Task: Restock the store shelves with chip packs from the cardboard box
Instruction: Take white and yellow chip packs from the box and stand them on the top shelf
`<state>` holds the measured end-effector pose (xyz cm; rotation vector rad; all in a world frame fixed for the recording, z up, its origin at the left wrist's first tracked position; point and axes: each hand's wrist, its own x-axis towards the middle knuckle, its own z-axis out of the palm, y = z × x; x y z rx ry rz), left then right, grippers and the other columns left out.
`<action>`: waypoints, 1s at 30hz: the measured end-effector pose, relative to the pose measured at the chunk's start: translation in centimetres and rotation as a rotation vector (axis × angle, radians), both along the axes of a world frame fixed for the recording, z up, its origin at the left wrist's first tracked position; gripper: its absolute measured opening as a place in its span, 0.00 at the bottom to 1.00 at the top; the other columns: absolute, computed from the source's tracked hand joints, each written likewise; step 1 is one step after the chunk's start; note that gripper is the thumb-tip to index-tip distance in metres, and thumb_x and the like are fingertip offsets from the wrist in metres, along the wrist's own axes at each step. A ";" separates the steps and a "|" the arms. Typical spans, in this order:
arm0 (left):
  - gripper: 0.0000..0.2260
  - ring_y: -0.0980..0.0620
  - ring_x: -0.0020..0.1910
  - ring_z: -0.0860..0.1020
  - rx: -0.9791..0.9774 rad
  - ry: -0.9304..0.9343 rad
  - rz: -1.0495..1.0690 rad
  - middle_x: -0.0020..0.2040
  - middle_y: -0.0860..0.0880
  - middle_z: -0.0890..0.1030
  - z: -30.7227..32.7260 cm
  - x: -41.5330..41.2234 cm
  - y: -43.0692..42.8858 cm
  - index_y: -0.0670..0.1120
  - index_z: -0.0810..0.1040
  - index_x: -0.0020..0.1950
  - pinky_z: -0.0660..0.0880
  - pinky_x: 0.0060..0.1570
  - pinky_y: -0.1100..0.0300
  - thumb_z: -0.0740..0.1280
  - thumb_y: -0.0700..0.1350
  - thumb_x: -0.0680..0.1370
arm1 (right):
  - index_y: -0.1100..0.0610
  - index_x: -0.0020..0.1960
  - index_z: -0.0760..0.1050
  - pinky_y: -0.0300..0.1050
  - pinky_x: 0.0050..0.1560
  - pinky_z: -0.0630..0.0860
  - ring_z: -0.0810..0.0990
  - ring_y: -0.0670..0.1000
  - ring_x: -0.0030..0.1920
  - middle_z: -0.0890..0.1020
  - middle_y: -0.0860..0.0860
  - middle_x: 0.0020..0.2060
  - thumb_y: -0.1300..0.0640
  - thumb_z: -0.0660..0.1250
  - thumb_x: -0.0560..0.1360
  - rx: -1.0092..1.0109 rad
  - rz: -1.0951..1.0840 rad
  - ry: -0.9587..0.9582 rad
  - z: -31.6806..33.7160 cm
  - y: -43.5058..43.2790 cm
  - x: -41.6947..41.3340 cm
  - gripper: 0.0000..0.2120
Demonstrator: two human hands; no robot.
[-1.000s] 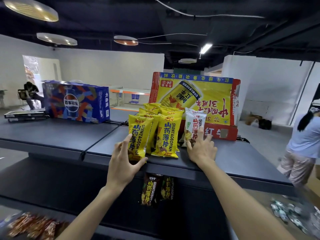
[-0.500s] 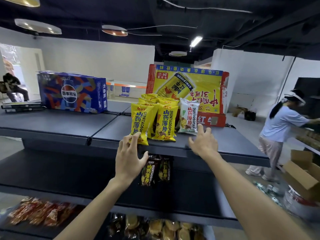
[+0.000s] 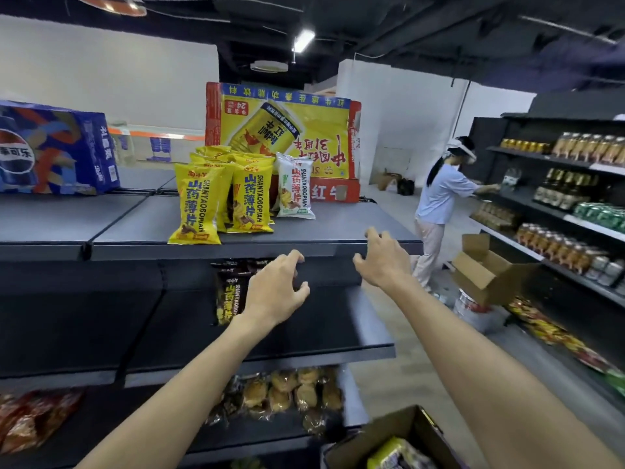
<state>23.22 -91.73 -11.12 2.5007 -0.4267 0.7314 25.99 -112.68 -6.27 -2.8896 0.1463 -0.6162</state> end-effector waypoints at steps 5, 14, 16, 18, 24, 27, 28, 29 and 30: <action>0.16 0.53 0.45 0.77 0.050 0.023 -0.059 0.45 0.56 0.76 -0.1 0.3 -3.5 0.52 0.71 0.60 0.72 0.40 0.58 0.68 0.52 0.74 | 0.56 0.62 0.68 0.54 0.53 0.73 0.76 0.61 0.59 0.75 0.57 0.59 0.50 0.63 0.76 0.019 -0.042 0.008 -0.7 -3.8 -0.7 0.18; 0.14 0.51 0.45 0.77 0.146 0.123 -0.134 0.43 0.56 0.77 -2.1 2.6 -12.9 0.53 0.71 0.57 0.71 0.40 0.57 0.67 0.52 0.73 | 0.56 0.63 0.69 0.51 0.52 0.72 0.76 0.60 0.58 0.77 0.56 0.58 0.51 0.61 0.76 0.038 -0.059 0.053 -4.4 -12.7 0.0 0.17; 0.15 0.49 0.46 0.77 0.178 0.156 -0.146 0.44 0.55 0.78 -3.1 3.2 -15.7 0.52 0.71 0.58 0.71 0.41 0.56 0.67 0.51 0.73 | 0.57 0.62 0.69 0.51 0.51 0.72 0.77 0.60 0.57 0.77 0.57 0.57 0.50 0.61 0.76 0.040 -0.064 0.079 -5.7 -15.2 0.3 0.17; 0.15 0.48 0.47 0.77 0.212 0.186 -0.156 0.46 0.54 0.78 -4.1 3.9 -18.6 0.51 0.71 0.58 0.70 0.41 0.56 0.67 0.50 0.72 | 0.57 0.62 0.69 0.50 0.50 0.72 0.77 0.60 0.57 0.77 0.57 0.57 0.51 0.62 0.77 0.045 -0.068 0.105 -7.0 -18.0 0.8 0.16; 0.17 0.47 0.46 0.78 0.286 0.325 -0.156 0.48 0.52 0.79 -9.2 5.6 -25.6 0.51 0.71 0.61 0.75 0.41 0.54 0.66 0.51 0.73 | 0.56 0.64 0.68 0.50 0.52 0.73 0.77 0.59 0.58 0.77 0.57 0.58 0.49 0.63 0.76 0.114 -0.077 0.214 -12.7 -25.6 2.1 0.19; 0.15 0.48 0.45 0.78 0.298 0.438 -0.166 0.48 0.52 0.80 -13.3 5.5 -27.7 0.51 0.72 0.59 0.77 0.39 0.54 0.66 0.51 0.74 | 0.55 0.63 0.69 0.50 0.53 0.73 0.76 0.59 0.59 0.77 0.56 0.59 0.49 0.63 0.76 0.159 -0.085 0.297 -16.7 -28.2 2.2 0.18; 0.14 0.48 0.44 0.78 0.295 0.470 -0.172 0.47 0.51 0.80 -14.8 5.3 -28.2 0.50 0.73 0.57 0.76 0.38 0.55 0.66 0.50 0.74 | 0.55 0.63 0.69 0.49 0.53 0.73 0.76 0.59 0.60 0.77 0.56 0.59 0.48 0.63 0.76 0.167 -0.085 0.325 -18.2 -28.8 2.0 0.19; 0.12 0.47 0.43 0.78 0.286 0.506 -0.180 0.45 0.51 0.80 -16.4 5.0 -28.5 0.49 0.74 0.55 0.76 0.37 0.54 0.67 0.49 0.73 | 0.55 0.63 0.69 0.49 0.53 0.73 0.76 0.59 0.60 0.77 0.57 0.59 0.49 0.63 0.76 0.172 -0.083 0.356 -19.8 -29.3 1.8 0.19; 0.12 0.47 0.42 0.78 0.276 0.551 -0.192 0.43 0.50 0.80 -18.2 4.6 -28.7 0.48 0.74 0.53 0.76 0.37 0.54 0.67 0.49 0.72 | 0.55 0.63 0.69 0.49 0.53 0.73 0.76 0.59 0.60 0.77 0.57 0.59 0.49 0.63 0.76 0.179 -0.080 0.394 -21.5 -29.7 1.4 0.19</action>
